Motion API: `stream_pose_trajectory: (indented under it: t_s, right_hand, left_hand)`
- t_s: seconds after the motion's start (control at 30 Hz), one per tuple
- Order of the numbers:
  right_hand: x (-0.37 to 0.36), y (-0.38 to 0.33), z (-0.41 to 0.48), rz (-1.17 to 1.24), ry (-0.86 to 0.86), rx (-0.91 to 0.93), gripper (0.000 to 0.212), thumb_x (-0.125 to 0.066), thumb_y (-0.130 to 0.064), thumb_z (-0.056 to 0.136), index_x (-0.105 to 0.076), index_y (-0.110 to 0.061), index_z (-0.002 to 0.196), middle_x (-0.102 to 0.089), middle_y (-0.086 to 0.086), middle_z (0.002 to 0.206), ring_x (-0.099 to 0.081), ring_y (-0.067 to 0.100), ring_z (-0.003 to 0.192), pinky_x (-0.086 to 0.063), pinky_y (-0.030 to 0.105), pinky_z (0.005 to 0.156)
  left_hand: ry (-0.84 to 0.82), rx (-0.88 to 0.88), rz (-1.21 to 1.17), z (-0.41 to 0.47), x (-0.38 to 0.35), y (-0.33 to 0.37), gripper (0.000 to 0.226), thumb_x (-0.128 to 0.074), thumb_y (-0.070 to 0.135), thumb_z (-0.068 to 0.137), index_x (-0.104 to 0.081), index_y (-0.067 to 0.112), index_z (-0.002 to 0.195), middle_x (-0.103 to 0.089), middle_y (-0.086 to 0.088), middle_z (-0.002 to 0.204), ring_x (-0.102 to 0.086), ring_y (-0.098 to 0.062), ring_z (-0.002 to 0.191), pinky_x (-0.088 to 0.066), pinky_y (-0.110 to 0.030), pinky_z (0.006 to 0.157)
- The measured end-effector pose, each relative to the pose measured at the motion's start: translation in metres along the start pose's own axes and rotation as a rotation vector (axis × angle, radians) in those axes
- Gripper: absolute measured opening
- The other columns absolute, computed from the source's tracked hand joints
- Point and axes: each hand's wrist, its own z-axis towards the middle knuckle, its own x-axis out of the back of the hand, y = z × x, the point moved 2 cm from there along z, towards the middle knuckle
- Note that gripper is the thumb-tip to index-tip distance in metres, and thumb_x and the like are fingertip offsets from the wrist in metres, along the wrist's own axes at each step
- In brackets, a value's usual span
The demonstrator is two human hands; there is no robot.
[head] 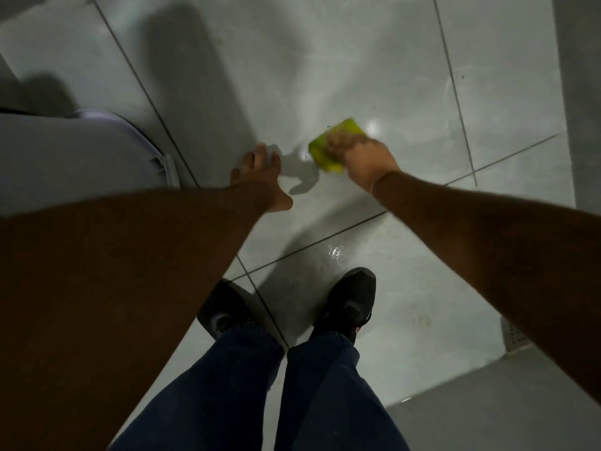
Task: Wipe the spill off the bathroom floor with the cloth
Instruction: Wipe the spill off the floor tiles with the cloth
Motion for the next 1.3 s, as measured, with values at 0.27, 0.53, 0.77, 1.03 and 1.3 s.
stream_pose_trajectory:
  t_s: [0.27, 0.53, 0.77, 1.03, 1.3]
  right_hand:
    - [-0.016, -0.044, 0.037, 0.146, 0.082, -0.301, 0.059, -0.054, -0.015, 0.096, -0.035, -0.007, 0.152, -0.035, 0.022, 0.156, -0.032, 0.041, 0.144, -0.029, 0.049, 0.119]
    - [-0.009, -0.003, 0.010, -0.078, 0.193, 0.076, 0.044, -0.041, -0.040, 0.099, -0.058, -0.025, 0.138, -0.054, 0.004, 0.147, -0.049, 0.022, 0.136, -0.038, 0.033, 0.114]
    - [0.029, 0.063, 0.050, 0.243, 0.257, -0.683, 0.047, -0.052, -0.016, 0.089, -0.053, 0.001, 0.133, -0.054, 0.029, 0.131, -0.053, 0.042, 0.123, -0.050, 0.037, 0.089]
    - [-0.034, -0.065, 0.023, 0.008, -0.001, 0.160, 0.049, -0.046, -0.025, 0.094, -0.058, -0.003, 0.136, -0.056, 0.022, 0.141, -0.052, 0.047, 0.129, -0.046, 0.058, 0.104]
    - [0.031, 0.050, 0.051, -0.075, 0.137, -0.370, 0.045, -0.040, -0.015, 0.105, -0.036, -0.013, 0.150, -0.036, 0.017, 0.155, -0.039, 0.034, 0.140, -0.043, 0.049, 0.106]
  left_hand:
    - [0.032, 0.003, 0.017, -0.003, -0.009, -0.005, 0.116, -0.074, 0.047, 0.079, -0.001, 0.029, 0.167, 0.015, -0.007, 0.174, 0.003, -0.035, 0.160, -0.014, -0.060, 0.126]
    - [-0.029, 0.005, 0.011, 0.000, 0.006, -0.001, 0.112, -0.071, 0.046, 0.083, -0.001, 0.026, 0.168, 0.014, -0.008, 0.175, 0.003, -0.035, 0.161, -0.013, -0.059, 0.126]
    - [-0.021, -0.025, 0.020, 0.003, -0.001, -0.012, 0.112, -0.072, 0.046, 0.080, -0.004, 0.032, 0.167, 0.015, -0.003, 0.174, 0.004, -0.033, 0.160, -0.012, -0.062, 0.124]
    - [-0.007, 0.019, 0.040, 0.001, -0.003, -0.006, 0.118, -0.076, 0.047, 0.078, 0.000, 0.035, 0.167, 0.019, -0.003, 0.175, 0.007, -0.031, 0.161, -0.010, -0.061, 0.126]
    - [-0.017, 0.010, 0.062, 0.001, -0.002, -0.005, 0.116, -0.073, 0.048, 0.081, 0.002, 0.030, 0.167, 0.018, -0.006, 0.174, 0.006, -0.034, 0.161, -0.008, -0.061, 0.125]
